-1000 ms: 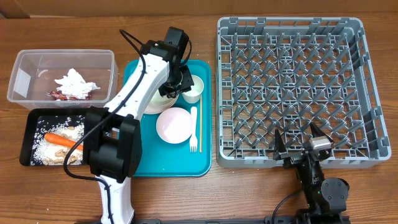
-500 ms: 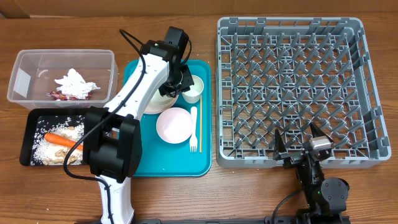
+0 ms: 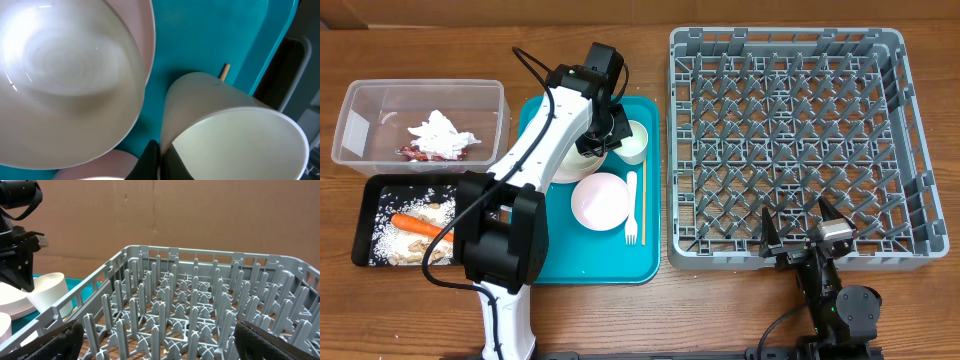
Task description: Sort waste into correct bins and load items into the dishwasher rack
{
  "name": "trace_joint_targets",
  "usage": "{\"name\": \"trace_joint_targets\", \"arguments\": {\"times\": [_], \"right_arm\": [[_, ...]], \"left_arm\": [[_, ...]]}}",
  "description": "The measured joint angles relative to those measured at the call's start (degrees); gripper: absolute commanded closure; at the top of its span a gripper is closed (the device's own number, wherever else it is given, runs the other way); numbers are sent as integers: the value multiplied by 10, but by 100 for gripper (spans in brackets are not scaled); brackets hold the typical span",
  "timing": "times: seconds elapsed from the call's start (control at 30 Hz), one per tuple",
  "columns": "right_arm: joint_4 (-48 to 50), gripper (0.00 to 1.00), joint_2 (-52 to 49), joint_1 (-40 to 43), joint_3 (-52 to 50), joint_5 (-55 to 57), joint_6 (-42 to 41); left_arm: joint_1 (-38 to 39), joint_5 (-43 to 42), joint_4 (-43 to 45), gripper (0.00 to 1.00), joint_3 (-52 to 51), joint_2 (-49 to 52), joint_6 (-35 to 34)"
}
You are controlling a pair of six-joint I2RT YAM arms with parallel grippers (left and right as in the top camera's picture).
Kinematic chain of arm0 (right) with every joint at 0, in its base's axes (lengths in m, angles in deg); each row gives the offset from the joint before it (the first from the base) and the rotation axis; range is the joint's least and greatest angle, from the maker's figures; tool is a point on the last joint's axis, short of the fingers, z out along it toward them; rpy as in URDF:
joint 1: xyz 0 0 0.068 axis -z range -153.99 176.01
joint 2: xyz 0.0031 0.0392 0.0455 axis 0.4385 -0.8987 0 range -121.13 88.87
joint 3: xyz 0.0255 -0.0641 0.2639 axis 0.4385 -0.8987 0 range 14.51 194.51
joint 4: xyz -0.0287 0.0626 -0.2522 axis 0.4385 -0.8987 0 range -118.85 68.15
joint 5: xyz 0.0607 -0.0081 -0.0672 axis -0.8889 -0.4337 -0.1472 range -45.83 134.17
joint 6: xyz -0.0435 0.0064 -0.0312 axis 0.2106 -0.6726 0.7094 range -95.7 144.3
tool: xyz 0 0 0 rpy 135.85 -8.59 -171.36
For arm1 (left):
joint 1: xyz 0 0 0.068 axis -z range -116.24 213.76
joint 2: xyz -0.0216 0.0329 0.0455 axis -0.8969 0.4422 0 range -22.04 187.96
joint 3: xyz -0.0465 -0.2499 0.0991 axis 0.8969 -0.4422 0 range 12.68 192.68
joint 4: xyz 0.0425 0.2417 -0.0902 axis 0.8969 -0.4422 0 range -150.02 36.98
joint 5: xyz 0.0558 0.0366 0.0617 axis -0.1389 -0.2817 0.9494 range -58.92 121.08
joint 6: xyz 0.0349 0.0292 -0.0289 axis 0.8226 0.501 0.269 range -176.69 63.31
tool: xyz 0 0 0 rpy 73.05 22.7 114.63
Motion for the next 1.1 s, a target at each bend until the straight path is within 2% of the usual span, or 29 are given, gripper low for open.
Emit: {"name": "trace_joint_targets", "arguments": {"times": [0.2,0.4,0.53,0.7,0.93,1.1], "right_arm": [[0,0,0,0,0,0,0],[0,0,0,0,0,0,0],[0,0,0,0,0,0,0],[0,0,0,0,0,0,0],[0,0,0,0,0,0,0],[0,0,0,0,0,0,0]], "left_arm": [[-15,-2,-49,96,32,-1,45],[-72,-9,-113,96,79,-39,108],[-113,-30,-144,96,90,-90,172],[-137,-70,-182,96,94,-113,220],[-146,-183,-173,96,94,-113,313],[-146,-324,-172,96,94,-113,400]]}}
